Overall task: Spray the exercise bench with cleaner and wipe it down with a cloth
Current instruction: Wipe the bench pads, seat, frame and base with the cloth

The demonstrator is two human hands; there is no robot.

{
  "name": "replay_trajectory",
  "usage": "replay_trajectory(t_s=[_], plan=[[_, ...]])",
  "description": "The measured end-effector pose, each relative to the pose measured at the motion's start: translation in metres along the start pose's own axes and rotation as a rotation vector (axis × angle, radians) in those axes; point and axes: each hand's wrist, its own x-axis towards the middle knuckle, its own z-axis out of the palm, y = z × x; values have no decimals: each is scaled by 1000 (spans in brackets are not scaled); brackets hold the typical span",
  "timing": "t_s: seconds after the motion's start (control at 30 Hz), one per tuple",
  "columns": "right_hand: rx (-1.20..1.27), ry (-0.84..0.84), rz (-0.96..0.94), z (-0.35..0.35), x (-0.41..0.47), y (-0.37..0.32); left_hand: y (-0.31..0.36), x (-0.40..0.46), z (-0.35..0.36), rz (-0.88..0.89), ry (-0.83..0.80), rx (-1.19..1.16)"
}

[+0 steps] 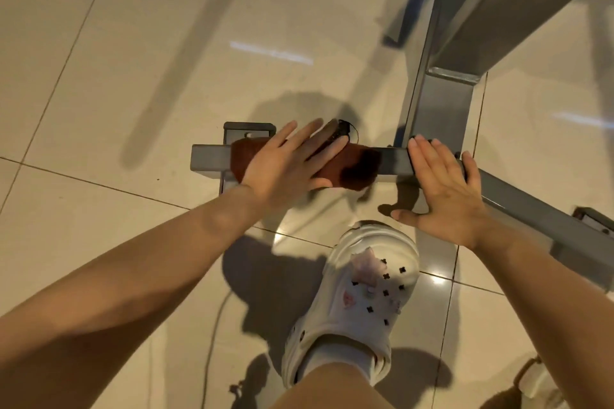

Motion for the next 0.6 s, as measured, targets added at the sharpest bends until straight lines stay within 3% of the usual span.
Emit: replay_trajectory(t_s=[0.2,0.27,0.4,0.5,0.6], plan=[[25,-23,-1,-1,0,0,41,38,-4,-197,80,-148],[39,-7,-10,-2,-1,2,38,33,-8,-140,100,-168],[58,18,-22,-1,0,3,-9,-19,0,235,77,58],[49,82,-26,5,1,4,-49,-38,5,258,111,-71],[75,102,-56,5,-1,5,-57,-51,2,140,6,-134]])
